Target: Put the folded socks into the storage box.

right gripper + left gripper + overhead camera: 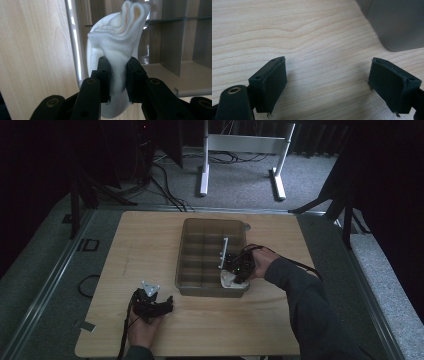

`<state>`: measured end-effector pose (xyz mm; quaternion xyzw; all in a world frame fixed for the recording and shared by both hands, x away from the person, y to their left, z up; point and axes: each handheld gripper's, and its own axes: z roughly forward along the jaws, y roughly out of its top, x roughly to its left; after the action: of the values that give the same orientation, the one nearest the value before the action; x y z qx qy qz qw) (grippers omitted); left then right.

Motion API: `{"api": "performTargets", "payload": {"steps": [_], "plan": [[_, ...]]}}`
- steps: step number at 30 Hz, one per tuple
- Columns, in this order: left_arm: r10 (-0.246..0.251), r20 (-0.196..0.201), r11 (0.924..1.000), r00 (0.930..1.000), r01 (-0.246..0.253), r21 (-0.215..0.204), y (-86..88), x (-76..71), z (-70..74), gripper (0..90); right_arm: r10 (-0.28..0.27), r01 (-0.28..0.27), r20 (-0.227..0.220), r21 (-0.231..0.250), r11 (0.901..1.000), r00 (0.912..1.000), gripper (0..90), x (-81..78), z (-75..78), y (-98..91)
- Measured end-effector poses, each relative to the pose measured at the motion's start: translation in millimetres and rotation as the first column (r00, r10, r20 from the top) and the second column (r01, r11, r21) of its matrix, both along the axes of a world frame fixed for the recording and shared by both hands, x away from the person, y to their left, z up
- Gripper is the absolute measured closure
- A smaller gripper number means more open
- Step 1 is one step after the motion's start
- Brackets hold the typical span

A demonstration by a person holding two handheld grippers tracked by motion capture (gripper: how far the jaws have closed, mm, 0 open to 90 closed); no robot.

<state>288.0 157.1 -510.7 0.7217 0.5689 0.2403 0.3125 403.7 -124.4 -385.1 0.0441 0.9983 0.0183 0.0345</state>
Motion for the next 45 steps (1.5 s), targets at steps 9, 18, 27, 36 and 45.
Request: {"api": "performTargets", "payload": {"steps": [9, 18, 27, 36, 45], "plan": [[-0.002, -0.001, 1.0000, 1.0000, 0.002, 0.000, 0.0, 0.0, 0.0, 15.1, 0.003, -0.002, 0.012, -0.049, 0.9988, 0.9999, 75.2, 0.3, -9.2, 2.9], [-0.002, 0.000, 1.0000, 1.0000, 0.002, 0.001, 0.0, 0.0, 0.0, 15.1, 0.010, -0.009, 0.008, -0.117, 0.9931, 0.9999, 75.1, -0.3, -25.5, 9.9], [-0.004, 0.000, 1.0000, 1.0000, 0.004, 0.002, 0.1, 0.0, 0.0, 15.1, 0.007, -0.008, -0.004, -0.153, 0.9882, 1.0000, 75.2, 1.2, -38.7, 15.1], [-0.004, -0.001, 1.0000, 1.0000, 0.004, 0.001, 0.0, 0.0, 0.0, 15.1, -0.004, 0.001, -0.018, -0.162, 0.9869, 0.9998, 73.1, 2.9, -45.7, 16.1], [-0.005, 0.000, 1.0000, 1.0000, 0.005, 0.001, 0.0, 0.0, 0.0, 15.1, -0.032, 0.029, -0.018, -0.149, 0.9884, 0.9993, 55.7, 5.5, -36.4, 12.6]]}}
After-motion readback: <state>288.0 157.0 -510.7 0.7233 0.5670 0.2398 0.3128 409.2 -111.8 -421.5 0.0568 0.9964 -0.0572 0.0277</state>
